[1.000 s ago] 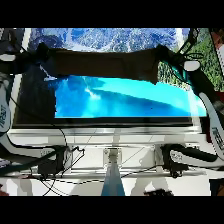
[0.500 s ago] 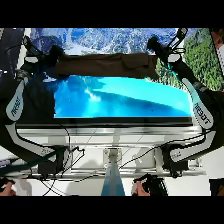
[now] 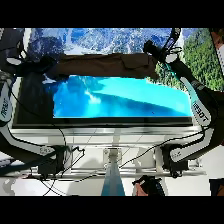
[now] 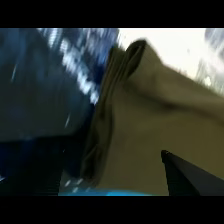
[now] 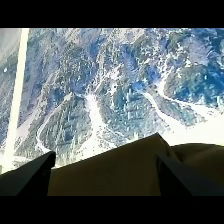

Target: Fold the clothes and pants, and hang the long-sleeved shirts on hangers.

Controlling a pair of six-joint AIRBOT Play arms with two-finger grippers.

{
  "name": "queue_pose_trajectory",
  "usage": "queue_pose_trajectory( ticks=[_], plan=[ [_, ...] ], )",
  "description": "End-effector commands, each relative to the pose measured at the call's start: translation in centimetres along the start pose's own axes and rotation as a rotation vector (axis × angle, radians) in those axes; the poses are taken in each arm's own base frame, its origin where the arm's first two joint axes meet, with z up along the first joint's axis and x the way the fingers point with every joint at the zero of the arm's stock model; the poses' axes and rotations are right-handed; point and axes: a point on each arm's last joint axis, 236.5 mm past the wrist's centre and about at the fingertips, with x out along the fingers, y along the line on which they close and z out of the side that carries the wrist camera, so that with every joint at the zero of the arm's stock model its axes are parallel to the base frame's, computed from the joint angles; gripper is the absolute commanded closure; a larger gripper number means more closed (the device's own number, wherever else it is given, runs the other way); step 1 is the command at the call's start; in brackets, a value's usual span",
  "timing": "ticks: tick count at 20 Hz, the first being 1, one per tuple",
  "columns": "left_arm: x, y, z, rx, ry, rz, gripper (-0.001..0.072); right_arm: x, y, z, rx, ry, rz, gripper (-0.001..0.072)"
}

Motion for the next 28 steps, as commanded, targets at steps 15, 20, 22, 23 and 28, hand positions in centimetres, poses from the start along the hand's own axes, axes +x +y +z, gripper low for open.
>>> queue_pose_trajectory(
  ticks=[15, 20, 22, 23, 28],
  plan=[
    [6.5, -7.3, -0.5, 0.262, 0.124, -0.160, 0.0696, -2.0, 4.0, -5.6, -0.036, 0.271, 0.154, 0.0696],
    [0.7, -9.2, -1.8, 0.530, 0.262, -0.027, 0.0695, -4.5, 8.4, -9.2, -0.071, 0.445, 0.284, 0.0697],
    [-3.1, -11.8, -1.5, 0.565, 0.253, -0.056, 0.0695, -5.4, 12.0, -11.1, -0.117, 0.498, 0.351, 0.0697],
    [-5.3, -13.1, -1.7, 0.589, 0.255, -0.070, 0.0696, -5.8, 14.0, -12.1, -0.147, 0.512, 0.382, 0.0697],
    [-16.1, -18.2, -3.9, 0.689, 0.267, -0.127, 0.0694, -7.4, 23.8, -16.5, -0.225, 0.477, 0.472, 0.0699]
  ],
)
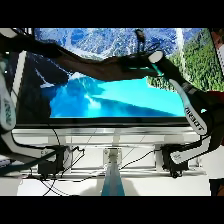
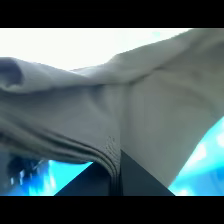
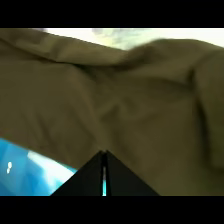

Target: Fold the clothes and pants, and hang the long-sleeved shirts on hangers.

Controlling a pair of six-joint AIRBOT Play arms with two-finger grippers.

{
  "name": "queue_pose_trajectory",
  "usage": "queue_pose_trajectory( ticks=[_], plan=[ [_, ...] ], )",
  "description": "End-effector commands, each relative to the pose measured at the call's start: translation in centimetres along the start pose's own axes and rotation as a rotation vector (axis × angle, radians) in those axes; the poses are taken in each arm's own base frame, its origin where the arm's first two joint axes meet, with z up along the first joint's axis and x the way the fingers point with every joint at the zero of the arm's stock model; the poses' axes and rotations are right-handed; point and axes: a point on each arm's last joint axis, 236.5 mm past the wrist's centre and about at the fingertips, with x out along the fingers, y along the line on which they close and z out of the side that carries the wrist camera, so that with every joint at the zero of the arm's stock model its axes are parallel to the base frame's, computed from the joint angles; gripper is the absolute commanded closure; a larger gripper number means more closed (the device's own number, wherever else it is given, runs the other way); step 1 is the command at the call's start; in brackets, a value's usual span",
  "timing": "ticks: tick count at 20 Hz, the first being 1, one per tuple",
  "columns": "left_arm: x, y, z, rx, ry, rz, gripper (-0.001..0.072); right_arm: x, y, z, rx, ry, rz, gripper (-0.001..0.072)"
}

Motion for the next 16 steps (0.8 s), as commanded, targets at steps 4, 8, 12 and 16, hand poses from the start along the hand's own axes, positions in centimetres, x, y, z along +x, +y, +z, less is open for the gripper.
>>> queue_pose_trajectory(
  ticks=[4, 8, 12, 16],
  plan=[
    [-10.0, -8.4, -0.5, 0.112, -0.069, -0.067, 0.0694, 5.9, 12.7, -5.8, 0.053, 0.018, 0.107, 0.0700],
    [-11.8, -12.6, 0.8, 0.100, -0.151, -0.209, 0.0694, 8.0, 20.9, -7.9, -0.005, 0.014, 0.213, 0.0699],
    [-11.2, -12.4, 0.8, 0.089, -0.140, -0.217, 0.0694, 8.0, 24.4, -8.8, -0.100, 0.041, 0.260, 0.0698],
    [-8.5, -12.5, 0.4, 0.023, -0.074, -0.257, 0.0694, 5.6, 18.5, -3.6, -0.218, -0.008, 0.140, 0.0697]
  ],
)
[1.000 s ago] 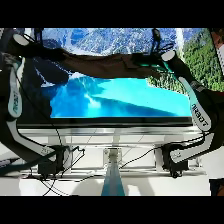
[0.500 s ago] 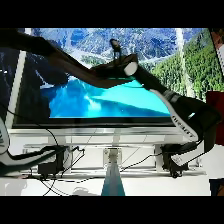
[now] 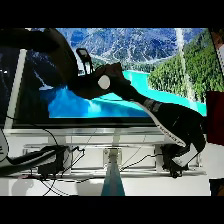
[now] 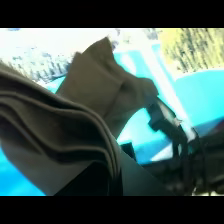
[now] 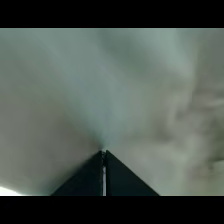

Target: Fold the clothes and pants, and hang the long-sleeved shirts on hangers.

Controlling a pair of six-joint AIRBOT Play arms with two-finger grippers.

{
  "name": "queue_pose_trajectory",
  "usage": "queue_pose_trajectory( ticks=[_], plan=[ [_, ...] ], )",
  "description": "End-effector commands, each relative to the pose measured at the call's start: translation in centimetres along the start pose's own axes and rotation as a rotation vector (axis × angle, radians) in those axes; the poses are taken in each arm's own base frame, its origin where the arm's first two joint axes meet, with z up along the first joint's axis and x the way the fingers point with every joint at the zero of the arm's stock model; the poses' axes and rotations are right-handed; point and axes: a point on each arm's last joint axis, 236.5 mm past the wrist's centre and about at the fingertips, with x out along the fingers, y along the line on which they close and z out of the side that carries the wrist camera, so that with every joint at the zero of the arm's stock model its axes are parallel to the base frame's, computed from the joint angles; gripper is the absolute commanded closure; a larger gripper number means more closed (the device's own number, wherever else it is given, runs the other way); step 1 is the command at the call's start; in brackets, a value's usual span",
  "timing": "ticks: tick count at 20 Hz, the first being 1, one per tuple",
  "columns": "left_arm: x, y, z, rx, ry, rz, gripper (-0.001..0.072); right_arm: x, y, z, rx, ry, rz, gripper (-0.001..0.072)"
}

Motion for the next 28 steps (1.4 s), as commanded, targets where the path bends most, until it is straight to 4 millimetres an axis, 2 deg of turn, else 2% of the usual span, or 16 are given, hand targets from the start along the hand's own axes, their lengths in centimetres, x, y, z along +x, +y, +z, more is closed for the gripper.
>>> queue_pose_trajectory(
  ticks=[1, 4, 7, 8, 10, 11, 14, 16, 17, 19, 20, 21, 22, 24, 26, 28],
  plan=[
    [2.7, -0.2, -0.8, -0.080, 0.058, -0.051, 0.0694, -3.7, -5.3, 3.4, -0.104, 0.001, -0.113, 0.0697],
    [7.6, -1.8, -2.1, -0.113, 0.160, -0.142, 0.0694, -10.5, -13.6, 7.0, -0.084, 0.012, -0.259, 0.0697],
    [13.7, -6.7, -2.7, -0.148, 0.221, -0.343, 0.0686, -17.6, -21.0, 8.7, 0.022, 0.013, -0.367, 0.0697],
    [15.7, -8.6, -2.3, -0.176, 0.213, -0.414, 0.0616, -19.7, -23.0, 8.8, 0.059, 0.014, -0.395, 0.0697],
    [19.2, -11.5, -1.5, -0.253, 0.187, -0.528, 0.0132, -23.3, -26.8, 8.2, 0.137, 0.033, -0.442, 0.0697],
    [20.3, -12.1, -1.1, -0.288, 0.174, -0.557, -0.0013, -24.8, -28.2, 7.5, 0.165, 0.052, -0.464, 0.0697],
    [22.1, -10.9, -1.7, -0.324, 0.186, -0.552, -0.0007, -29.2, -32.8, 5.1, 0.207, 0.126, -0.571, 0.0697],
    [22.2, -9.1, -1.9, -0.321, 0.186, -0.508, 0.0050, -30.8, -35.3, 3.0, 0.268, 0.171, -0.596, 0.0698],
    [21.9, -8.1, -1.9, -0.318, 0.181, -0.489, 0.0173, -30.8, -36.0, 1.4, 0.305, 0.211, -0.580, 0.0697],
    [21.0, -6.2, -1.7, -0.301, 0.165, -0.468, 0.0550, -29.0, -35.5, -2.5, 0.320, 0.338, -0.439, 0.0692],
    [20.3, -5.3, -1.5, -0.265, 0.150, -0.472, 0.0695, -27.7, -35.1, -4.1, 0.366, 0.369, -0.378, 0.0470],
    [19.7, -4.4, -1.4, -0.235, 0.134, -0.465, 0.0695, -26.3, -34.7, -5.1, 0.426, 0.375, -0.335, 0.0131],
    [19.1, -3.2, -1.2, -0.231, 0.121, -0.442, 0.0696, -24.7, -34.1, -5.8, 0.477, 0.379, -0.291, 0.0052],
    [18.3, 0.5, -1.8, -0.183, 0.128, -0.299, 0.0697, -21.6, -32.9, -6.8, 0.513, 0.400, -0.222, 0.0047],
    [16.7, 6.0, -3.7, -0.102, 0.201, -0.029, 0.0698, -18.5, -31.9, -7.1, 0.511, 0.400, -0.192, 0.0043],
    [12.7, 12.6, -5.3, -0.015, 0.289, 0.339, 0.0698, -15.9, -31.0, -7.0, 0.476, 0.385, -0.196, 0.0043]
  ],
)
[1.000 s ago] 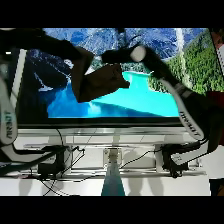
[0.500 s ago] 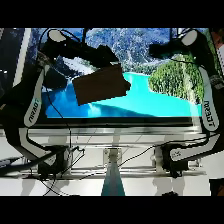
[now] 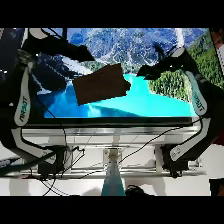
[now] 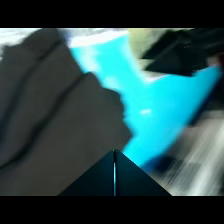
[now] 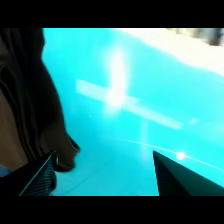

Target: Fold the clothes and pants, and hang the long-sleeved shirts on hangers.

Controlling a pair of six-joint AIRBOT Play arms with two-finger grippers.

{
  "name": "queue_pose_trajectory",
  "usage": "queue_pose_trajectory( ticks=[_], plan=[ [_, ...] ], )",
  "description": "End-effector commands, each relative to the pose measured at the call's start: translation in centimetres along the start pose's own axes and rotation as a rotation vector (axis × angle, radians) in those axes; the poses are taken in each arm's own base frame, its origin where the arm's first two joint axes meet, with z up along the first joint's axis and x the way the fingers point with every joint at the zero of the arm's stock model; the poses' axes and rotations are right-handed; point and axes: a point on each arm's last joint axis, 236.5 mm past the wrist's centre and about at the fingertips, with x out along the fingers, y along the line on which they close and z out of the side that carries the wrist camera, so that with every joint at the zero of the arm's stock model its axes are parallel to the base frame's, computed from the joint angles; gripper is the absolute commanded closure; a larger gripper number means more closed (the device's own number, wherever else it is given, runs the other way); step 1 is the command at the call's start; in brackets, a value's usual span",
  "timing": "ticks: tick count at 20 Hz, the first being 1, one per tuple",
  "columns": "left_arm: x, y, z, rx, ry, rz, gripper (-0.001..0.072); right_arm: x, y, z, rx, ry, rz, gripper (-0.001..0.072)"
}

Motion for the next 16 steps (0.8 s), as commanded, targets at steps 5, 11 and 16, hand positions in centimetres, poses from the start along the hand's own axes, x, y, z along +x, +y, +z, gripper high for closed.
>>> queue_pose_trajectory(
  ticks=[5, 11, 16],
  plan=[
    [-17.7, 10.6, 0.7, 0.126, -0.071, 0.907, 0.0695, 7.1, 6.8, -0.1, -0.104, -0.018, 0.029, 0.0045],
    [-21.7, 6.7, 1.0, 0.141, -0.173, 0.908, 0.0694, 9.9, 10.9, -2.2, -0.227, 0.021, 0.035, 0.0187],
    [-23.7, 7.2, -0.3, 0.135, -0.130, 0.983, 0.0695, 9.3, 11.7, -1.9, -0.349, 0.014, 0.010, 0.0696]
  ],
)
